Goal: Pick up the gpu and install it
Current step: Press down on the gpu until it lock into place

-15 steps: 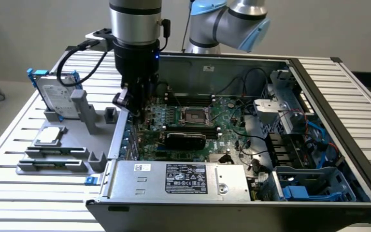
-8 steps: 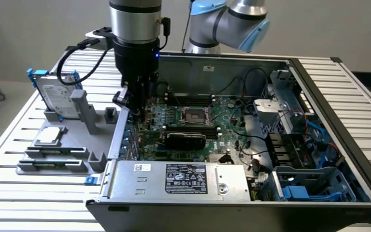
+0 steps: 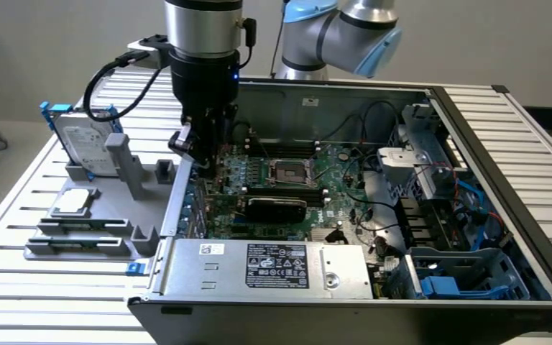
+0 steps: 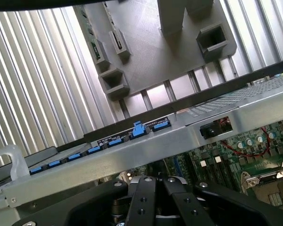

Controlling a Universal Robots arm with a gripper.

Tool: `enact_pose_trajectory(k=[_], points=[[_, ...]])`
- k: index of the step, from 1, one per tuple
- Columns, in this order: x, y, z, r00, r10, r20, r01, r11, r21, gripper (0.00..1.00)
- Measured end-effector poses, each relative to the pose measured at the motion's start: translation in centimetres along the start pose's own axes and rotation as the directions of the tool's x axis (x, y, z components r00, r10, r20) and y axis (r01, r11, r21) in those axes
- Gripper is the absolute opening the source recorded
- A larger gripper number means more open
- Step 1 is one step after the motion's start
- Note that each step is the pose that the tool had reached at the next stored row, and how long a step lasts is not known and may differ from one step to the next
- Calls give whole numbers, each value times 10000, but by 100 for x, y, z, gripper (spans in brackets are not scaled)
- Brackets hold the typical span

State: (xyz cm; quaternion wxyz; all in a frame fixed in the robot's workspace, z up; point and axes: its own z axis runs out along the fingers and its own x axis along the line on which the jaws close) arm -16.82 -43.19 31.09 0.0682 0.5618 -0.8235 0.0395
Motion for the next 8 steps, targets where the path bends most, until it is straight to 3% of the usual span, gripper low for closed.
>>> enact_pose_trajectory(k=[8], points=[[19, -13, 89, 10000, 11, -61, -10, 10000, 54, 11]])
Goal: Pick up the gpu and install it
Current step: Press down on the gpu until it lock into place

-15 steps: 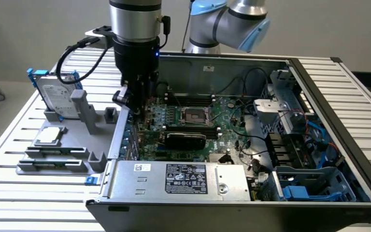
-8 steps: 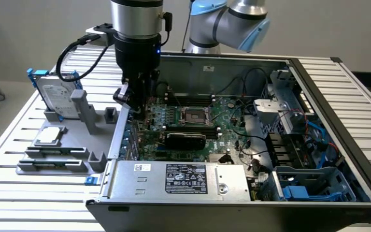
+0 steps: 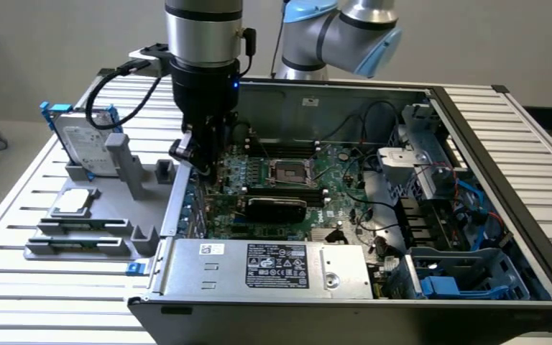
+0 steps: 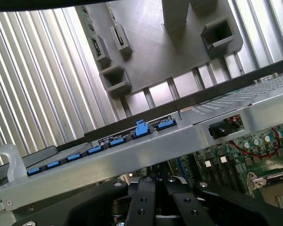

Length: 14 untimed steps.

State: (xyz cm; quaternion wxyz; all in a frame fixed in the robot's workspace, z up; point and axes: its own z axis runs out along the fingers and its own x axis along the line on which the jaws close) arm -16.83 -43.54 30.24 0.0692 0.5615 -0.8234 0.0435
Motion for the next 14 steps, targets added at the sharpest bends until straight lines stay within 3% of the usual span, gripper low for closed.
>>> enact_pose_trajectory(k=[4, 10, 14], points=[[3, -5, 2, 10000, 5, -87, -5, 10000, 34, 11], [14, -12, 3, 9996, 21, -295, -17, 9999, 114, 11], [14, -12, 12, 9995, 50, -325, -46, 9999, 127, 11]])
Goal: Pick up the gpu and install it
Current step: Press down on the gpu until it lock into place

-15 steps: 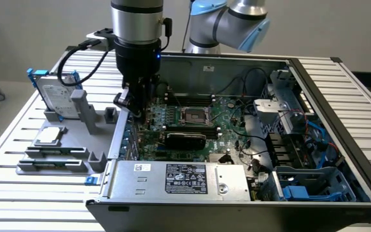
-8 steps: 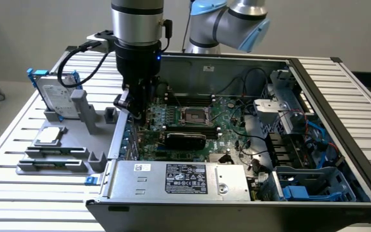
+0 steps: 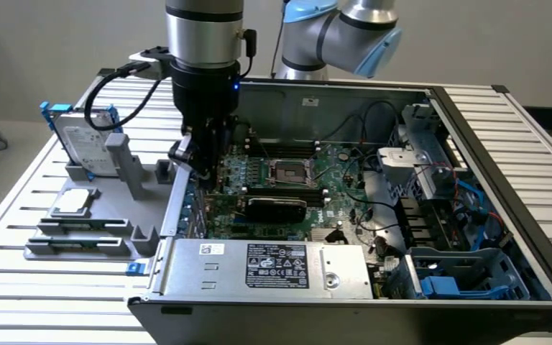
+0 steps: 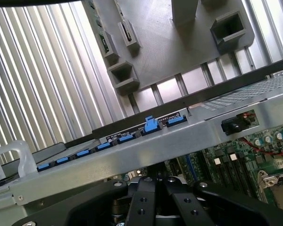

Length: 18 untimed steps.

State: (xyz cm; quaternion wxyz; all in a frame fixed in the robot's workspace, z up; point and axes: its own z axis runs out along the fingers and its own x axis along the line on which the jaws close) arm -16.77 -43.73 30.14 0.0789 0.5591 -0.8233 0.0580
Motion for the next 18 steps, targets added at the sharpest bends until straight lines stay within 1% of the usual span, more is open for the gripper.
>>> enact_pose_trajectory(k=[3, 7, 11, 14, 18], points=[[-2, 0, 10, 9998, 191, -3, -191, 9998, -36, 11], [-3, 0, 13, 9982, 607, -13, -607, 9981, -124, 11], [-4, 0, 16, 9956, 939, -17, -939, 9954, -185, 11], [-4, -3, 16, 9940, 1092, -21, -1092, 9938, -216, 11], [-10, -15, 16, 9933, 1153, -20, -1153, 9931, -227, 11]])
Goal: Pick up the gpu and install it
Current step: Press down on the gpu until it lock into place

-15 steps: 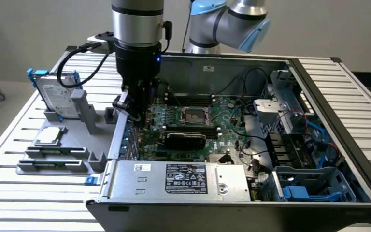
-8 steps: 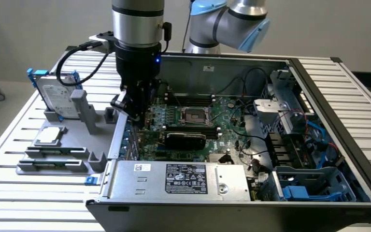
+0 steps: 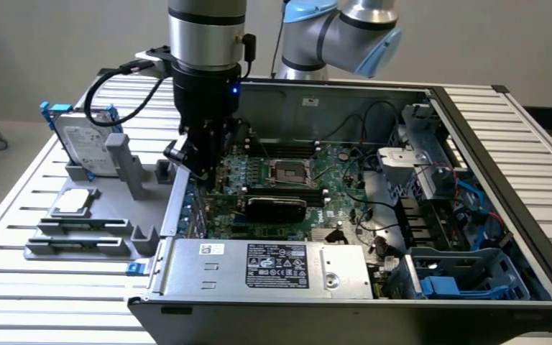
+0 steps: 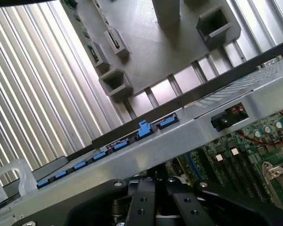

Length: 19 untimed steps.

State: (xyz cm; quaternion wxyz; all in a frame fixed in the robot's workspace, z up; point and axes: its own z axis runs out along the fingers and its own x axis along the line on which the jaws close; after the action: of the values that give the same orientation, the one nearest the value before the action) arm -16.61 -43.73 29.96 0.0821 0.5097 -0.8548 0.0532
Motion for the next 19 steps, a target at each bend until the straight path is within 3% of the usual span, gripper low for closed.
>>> enact_pose_trajectory(k=[8, 19], points=[[-6, -12, -2, 10000, 44, -4, -44, 10000, -8, 11], [-13, -12, 29, 9990, 454, -3, -454, 9989, -75, 11]])
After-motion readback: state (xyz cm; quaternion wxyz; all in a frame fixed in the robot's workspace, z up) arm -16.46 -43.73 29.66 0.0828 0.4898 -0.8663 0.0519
